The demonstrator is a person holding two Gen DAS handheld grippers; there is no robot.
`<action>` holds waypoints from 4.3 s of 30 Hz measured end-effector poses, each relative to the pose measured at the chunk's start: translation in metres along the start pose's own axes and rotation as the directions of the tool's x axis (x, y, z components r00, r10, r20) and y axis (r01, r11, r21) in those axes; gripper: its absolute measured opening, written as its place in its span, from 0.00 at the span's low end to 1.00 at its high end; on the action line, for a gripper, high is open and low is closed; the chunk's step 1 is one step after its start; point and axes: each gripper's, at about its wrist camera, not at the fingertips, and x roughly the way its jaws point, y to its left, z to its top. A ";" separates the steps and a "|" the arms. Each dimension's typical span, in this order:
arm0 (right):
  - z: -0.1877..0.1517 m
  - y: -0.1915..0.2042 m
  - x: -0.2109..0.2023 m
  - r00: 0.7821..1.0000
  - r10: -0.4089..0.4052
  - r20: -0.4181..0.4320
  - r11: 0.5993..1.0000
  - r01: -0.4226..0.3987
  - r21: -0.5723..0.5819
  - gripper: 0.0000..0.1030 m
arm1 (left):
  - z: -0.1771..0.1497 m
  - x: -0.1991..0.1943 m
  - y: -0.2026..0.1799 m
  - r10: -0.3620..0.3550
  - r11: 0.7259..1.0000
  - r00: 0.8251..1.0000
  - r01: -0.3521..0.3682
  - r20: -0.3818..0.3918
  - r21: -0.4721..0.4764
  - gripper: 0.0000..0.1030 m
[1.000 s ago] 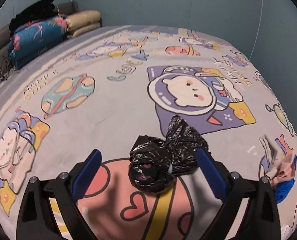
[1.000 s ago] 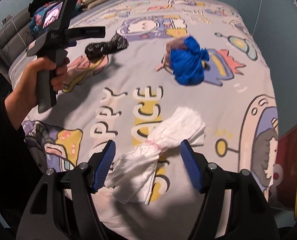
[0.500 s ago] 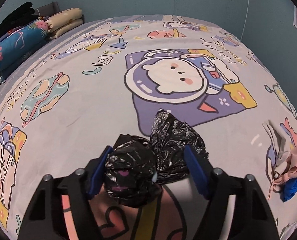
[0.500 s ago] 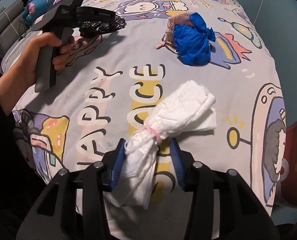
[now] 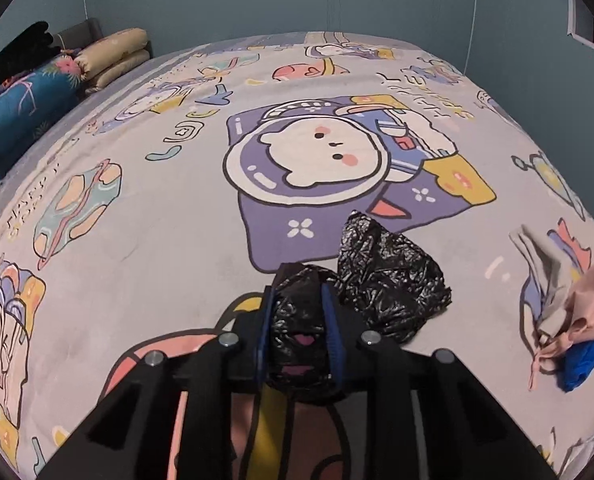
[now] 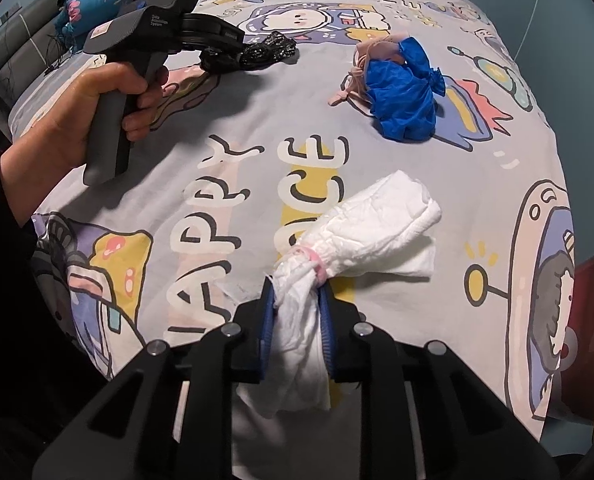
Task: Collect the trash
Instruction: 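Grasp the black plastic bag with the left tool while the right tool grasps white tissue, then carry the black bag and white tissue over the yellow bin, then open both tools to drop the bag and tissue into the bin, then move both tools back toward the blue and pink cloths on the bed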
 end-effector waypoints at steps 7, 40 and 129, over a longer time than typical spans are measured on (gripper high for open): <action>0.005 -0.004 -0.015 0.998 0.012 0.057 1.000 -0.013 0.008 0.17 | 0.002 -0.011 0.005 -0.067 0.997 0.998 0.067 0.019 -0.031 0.18; 0.009 -0.086 -0.102 0.970 -0.007 0.244 0.994 -0.019 0.104 0.17 | -0.009 -0.147 -0.077 -0.244 0.969 0.963 0.236 0.116 0.073 0.17; -0.060 -0.280 -0.199 0.879 -0.359 0.313 0.866 0.188 0.464 0.57 | -0.007 -0.191 -0.295 -0.322 0.927 0.932 0.274 0.166 0.256 0.85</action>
